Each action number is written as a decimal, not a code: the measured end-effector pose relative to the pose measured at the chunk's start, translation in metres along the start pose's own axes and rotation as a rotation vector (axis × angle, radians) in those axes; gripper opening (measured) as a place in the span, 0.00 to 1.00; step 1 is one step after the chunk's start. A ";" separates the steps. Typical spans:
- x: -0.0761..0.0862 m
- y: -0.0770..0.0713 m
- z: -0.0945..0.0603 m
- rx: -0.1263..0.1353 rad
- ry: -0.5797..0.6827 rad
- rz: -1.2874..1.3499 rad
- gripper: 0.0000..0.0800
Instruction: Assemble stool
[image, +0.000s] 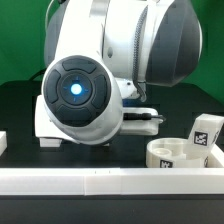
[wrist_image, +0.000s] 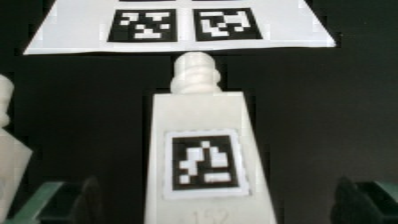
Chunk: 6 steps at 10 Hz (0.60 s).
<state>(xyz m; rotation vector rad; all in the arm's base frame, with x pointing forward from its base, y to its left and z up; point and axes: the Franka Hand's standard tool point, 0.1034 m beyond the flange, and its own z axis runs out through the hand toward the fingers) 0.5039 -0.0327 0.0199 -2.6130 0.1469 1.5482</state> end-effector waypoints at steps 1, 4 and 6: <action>0.000 0.001 0.000 0.001 0.001 0.001 0.81; 0.003 0.000 0.000 0.001 0.012 -0.001 0.81; 0.004 -0.001 0.000 0.001 0.014 0.009 0.81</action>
Offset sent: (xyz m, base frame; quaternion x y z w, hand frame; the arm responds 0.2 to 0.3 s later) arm -0.0006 0.0083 -0.0084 -0.0062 0.0121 -0.0293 0.9995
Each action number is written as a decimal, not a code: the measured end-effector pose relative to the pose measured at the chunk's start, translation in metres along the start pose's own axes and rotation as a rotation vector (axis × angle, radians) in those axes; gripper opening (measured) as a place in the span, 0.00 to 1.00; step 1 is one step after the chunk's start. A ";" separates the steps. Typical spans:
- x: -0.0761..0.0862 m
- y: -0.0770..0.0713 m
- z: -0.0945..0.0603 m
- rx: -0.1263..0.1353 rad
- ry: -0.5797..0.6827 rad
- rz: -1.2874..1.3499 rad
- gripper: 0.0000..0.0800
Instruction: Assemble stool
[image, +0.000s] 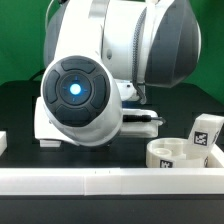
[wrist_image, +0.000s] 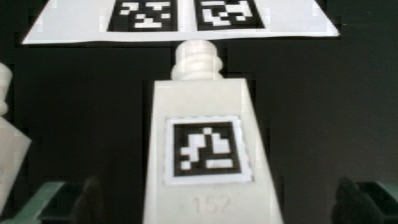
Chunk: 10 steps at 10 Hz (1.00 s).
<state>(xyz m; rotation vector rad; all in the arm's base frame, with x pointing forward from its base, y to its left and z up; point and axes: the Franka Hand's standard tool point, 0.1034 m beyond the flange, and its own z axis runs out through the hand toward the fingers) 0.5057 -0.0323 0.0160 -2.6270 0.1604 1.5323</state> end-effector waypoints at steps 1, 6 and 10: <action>0.000 0.000 0.000 0.000 0.001 0.000 0.65; -0.001 0.003 -0.003 0.005 0.006 0.002 0.42; -0.030 -0.006 -0.029 0.015 0.011 0.042 0.42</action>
Offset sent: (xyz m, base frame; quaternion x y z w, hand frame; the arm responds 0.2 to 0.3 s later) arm -0.0016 -0.0021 0.0000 0.0049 0.0012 -0.0045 1.0000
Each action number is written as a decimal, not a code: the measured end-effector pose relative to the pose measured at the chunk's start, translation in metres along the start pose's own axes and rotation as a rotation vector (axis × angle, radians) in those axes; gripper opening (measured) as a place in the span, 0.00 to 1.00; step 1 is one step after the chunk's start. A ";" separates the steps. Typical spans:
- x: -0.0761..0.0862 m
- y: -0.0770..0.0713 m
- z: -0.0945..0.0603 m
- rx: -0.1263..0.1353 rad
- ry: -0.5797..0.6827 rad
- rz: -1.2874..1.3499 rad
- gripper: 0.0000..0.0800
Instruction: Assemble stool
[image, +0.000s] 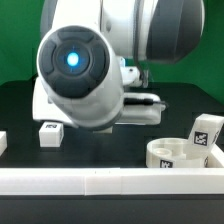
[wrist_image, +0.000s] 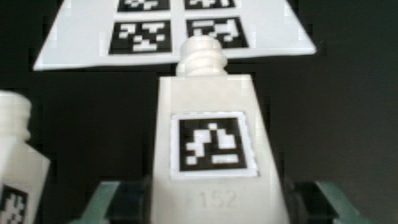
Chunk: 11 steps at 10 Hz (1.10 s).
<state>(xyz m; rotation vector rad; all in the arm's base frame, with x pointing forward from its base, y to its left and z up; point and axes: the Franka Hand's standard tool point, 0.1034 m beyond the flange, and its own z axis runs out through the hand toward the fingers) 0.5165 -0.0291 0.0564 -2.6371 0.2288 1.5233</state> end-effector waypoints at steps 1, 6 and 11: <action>-0.010 -0.002 -0.012 0.005 0.016 0.035 0.42; 0.009 -0.006 -0.037 0.008 0.243 0.045 0.42; -0.017 -0.036 -0.057 0.041 0.610 0.061 0.42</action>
Offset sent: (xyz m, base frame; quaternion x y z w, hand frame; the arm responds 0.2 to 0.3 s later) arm 0.0000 0.0000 0.0000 0.0000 0.0000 0.0000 1.0000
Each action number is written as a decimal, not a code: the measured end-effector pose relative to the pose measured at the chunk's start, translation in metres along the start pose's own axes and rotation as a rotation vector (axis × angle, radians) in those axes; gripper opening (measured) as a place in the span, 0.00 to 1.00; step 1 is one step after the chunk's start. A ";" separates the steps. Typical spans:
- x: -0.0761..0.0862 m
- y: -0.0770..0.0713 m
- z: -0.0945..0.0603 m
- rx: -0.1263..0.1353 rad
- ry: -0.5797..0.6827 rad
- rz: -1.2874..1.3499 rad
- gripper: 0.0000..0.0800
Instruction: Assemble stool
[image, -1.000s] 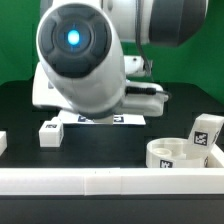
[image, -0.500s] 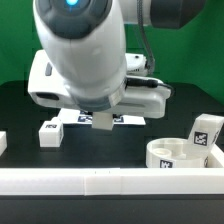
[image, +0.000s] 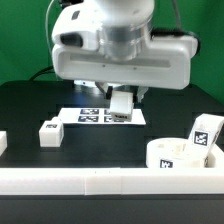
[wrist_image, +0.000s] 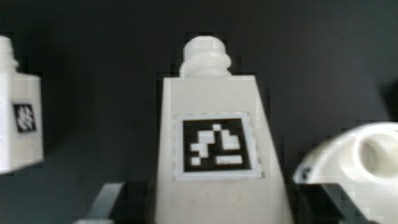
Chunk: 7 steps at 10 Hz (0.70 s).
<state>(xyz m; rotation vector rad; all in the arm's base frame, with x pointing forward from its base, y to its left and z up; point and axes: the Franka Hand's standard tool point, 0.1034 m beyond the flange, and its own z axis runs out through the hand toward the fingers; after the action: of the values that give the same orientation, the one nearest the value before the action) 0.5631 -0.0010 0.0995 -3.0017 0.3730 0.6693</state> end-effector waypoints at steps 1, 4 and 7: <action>0.003 0.000 0.001 0.006 0.067 0.002 0.42; 0.006 -0.013 -0.008 0.029 0.282 0.018 0.42; -0.005 -0.038 -0.033 0.065 0.447 0.014 0.42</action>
Offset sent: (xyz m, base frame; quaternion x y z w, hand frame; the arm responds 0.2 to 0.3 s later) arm -0.0113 0.0188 0.0201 0.0111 0.1881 0.0513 0.9808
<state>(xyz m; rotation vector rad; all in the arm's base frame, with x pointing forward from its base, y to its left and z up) 0.5820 0.0341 0.1310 -3.0644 0.4197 -0.0236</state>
